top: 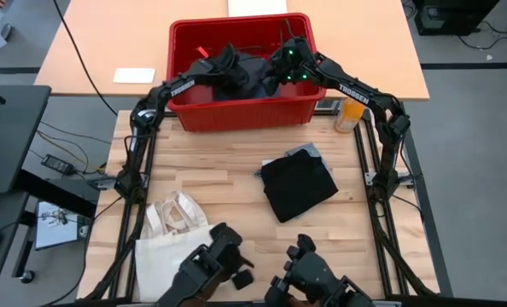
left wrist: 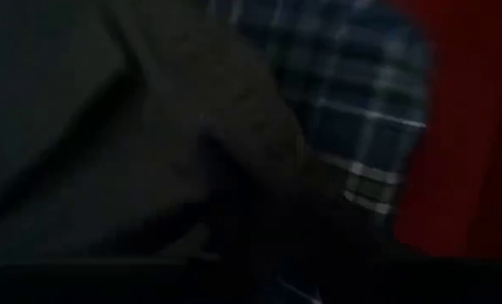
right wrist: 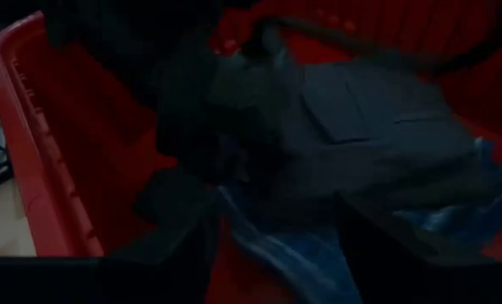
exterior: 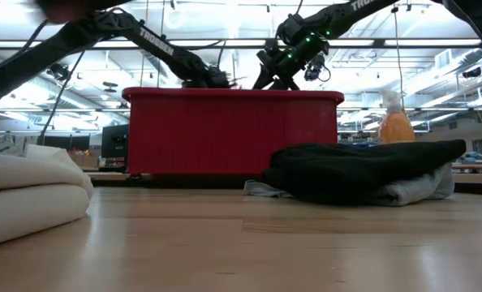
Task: Fold laundry
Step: Remove the gray pants from the red organizer bin
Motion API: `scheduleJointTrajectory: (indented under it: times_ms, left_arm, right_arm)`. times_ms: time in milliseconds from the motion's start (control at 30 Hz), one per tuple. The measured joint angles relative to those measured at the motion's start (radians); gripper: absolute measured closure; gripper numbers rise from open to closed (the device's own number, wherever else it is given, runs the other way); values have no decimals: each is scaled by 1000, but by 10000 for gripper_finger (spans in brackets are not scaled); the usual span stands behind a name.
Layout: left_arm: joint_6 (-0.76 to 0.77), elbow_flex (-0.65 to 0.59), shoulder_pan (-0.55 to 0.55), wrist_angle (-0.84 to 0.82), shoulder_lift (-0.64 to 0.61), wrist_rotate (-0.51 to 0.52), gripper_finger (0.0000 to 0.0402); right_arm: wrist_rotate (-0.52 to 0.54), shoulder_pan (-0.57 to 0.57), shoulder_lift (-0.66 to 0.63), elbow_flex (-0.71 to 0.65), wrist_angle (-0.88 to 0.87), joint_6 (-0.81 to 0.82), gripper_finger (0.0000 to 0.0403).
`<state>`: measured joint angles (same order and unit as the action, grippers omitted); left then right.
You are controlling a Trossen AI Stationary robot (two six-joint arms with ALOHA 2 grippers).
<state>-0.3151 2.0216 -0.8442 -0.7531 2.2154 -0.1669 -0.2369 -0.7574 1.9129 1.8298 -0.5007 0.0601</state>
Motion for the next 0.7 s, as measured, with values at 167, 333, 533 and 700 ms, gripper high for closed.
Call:
scheduleJointTrajectory:
  times_ms: [167,333,533,700]
  left_arm:
    - [118,1,32,253,-2,-17,321]
    - [266,1,19,180,-44,-32,327]
    - [413,0,-78,52,-82,-153,287]
    - [645,1,-223,111,-77,-342,220]
  right_arm:
    - [1,-12,0,0,-20,0,164]
    - [-1,-49,-2,0,-56,31,164]
    - [-71,-102,-2,0,-60,94,164]
    - [-99,-129,-2,0,-55,99,164]
